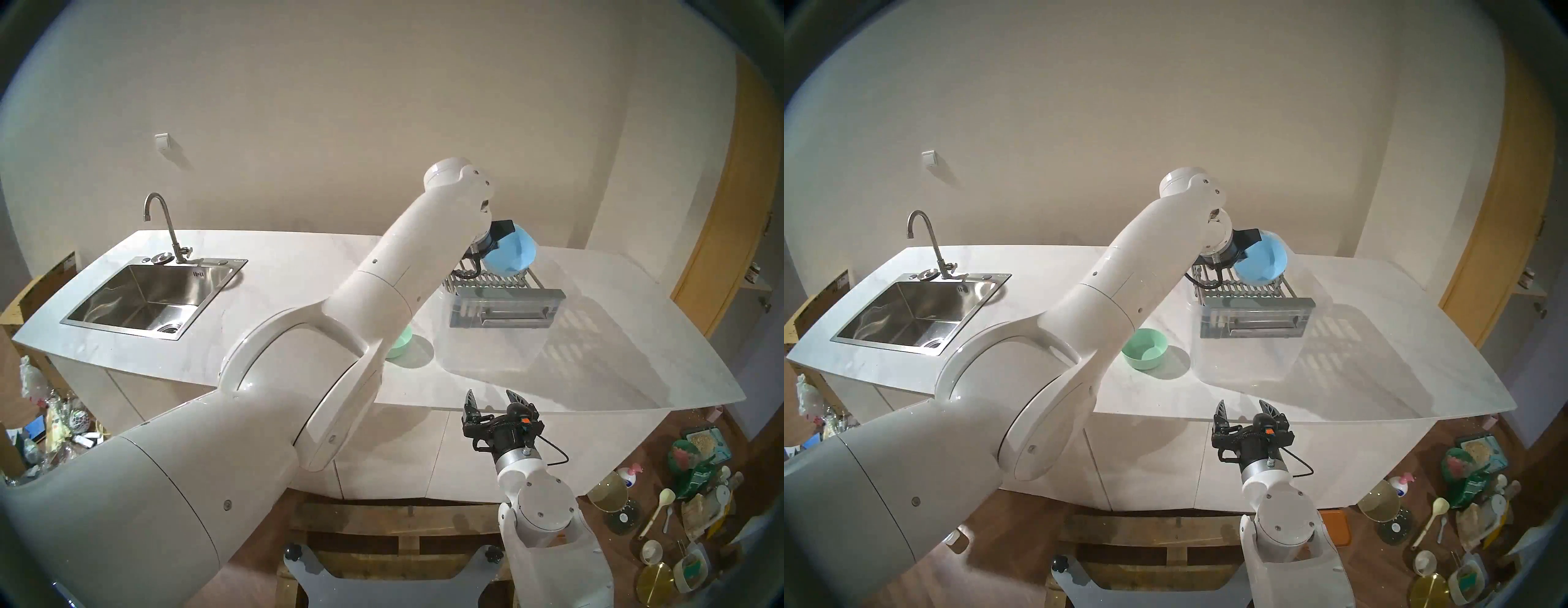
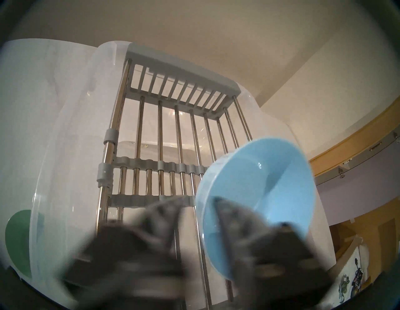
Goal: Place the plate or bowl neatly into the plate slot of the drying rack
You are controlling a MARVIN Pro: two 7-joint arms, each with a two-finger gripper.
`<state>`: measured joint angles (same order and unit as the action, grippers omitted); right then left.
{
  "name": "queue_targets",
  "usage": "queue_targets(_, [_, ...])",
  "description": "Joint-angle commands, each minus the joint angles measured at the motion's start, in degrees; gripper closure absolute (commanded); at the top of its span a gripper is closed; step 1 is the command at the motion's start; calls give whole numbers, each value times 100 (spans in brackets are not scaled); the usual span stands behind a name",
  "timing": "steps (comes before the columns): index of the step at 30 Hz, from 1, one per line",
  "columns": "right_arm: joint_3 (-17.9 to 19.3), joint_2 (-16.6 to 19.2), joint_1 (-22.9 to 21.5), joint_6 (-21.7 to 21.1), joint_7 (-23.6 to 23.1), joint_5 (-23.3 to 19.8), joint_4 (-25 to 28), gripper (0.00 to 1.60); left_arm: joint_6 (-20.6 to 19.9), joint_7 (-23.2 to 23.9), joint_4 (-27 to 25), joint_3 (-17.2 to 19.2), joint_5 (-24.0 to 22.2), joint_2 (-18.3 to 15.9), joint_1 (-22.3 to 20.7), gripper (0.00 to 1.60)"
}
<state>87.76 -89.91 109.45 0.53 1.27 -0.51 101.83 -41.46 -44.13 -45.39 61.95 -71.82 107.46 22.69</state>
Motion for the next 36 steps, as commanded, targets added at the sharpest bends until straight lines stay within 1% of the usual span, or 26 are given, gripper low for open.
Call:
queue_targets(1, [0,2,-28,27,-7,-5,154,0,-40,48,-227,-8,4,47,-164,0])
queue_targets(6, [0,2,-28,27,-7,-5,154,0,-63,92,-248,-34,22,26,-172,0])
queue_targets(9, [0,2,-30,29,-7,-4,150,0,-30,195,-374,-195,141,-34,-183,0])
queue_targets(13, [0,1,-36,32,-5,-3,140,0,65,224,-766,-562,432,-195,-211,0])
queue_targets(15, [0,1,-39,33,-5,-3,135,0,206,171,-1046,-813,645,-351,-228,0])
queue_targets(16, [0,1,-39,34,-5,-3,135,0,323,142,-1331,-979,796,-511,-176,0])
queue_targets(18, [0,1,-39,34,-5,-3,134,0,361,125,-1348,-1031,873,-560,-223,0])
queue_targets(19, [0,1,-38,33,-5,-3,137,0,494,50,-1855,-1201,1094,-856,-78,0])
queue_targets(20, [0,1,-37,33,-5,-3,137,0,511,-32,-2098,-1253,1213,-1004,4,0])
queue_targets(21, [0,1,-37,33,-5,-3,138,0,554,-47,-2089,-1289,1295,-1065,-19,0])
queue_targets(22, [0,1,-37,33,-5,-3,137,0,543,-139,-2436,-1313,1413,-1247,131,0])
queue_targets(23, [0,1,-37,33,-5,-3,139,0,546,-174,-2667,-1308,1517,-1379,242,0])
queue_targets(24, [0,1,-39,34,-4,-3,134,0,543,-243,-2716,-1303,1601,-1461,256,0])
queue_targets(26, [-1,1,-41,34,-4,-2,130,0,500,-385,-3140,-1206,1794,-1713,495,0])
queue_targets(27, [-1,1,-41,34,-4,-2,130,0,456,-430,-3445,-1149,1874,-1880,667,0])
queue_targets(28, [-1,1,-41,34,-4,-2,130,0,456,-430,-3445,-1149,1874,-1880,667,0])
queue_targets(29, [-1,1,-42,35,-3,-2,128,0,427,-538,-3689,-1089,1956,-2051,814,0])
queue_targets(30, [-1,0,-45,35,-3,-2,124,0,374,-657,-4199,-1011,2029,-2379,1079,0])
queue_targets(31, [-1,0,-46,35,-3,-1,121,0,387,-709,-4080,-903,2066,-2412,1086,0])
queue_targets(34, [-1,0,-48,36,-2,0,118,0,267,-987,-4737,-569,2172,-2822,1536,0])
queue_targets(35, [-1,0,-48,36,-2,0,117,0,212,-1071,-4799,-412,2244,-2816,1644,0])
queue_targets(36, [-1,0,-48,36,-2,0,117,0,212,-1071,-4799,-412,2244,-2816,1644,0])
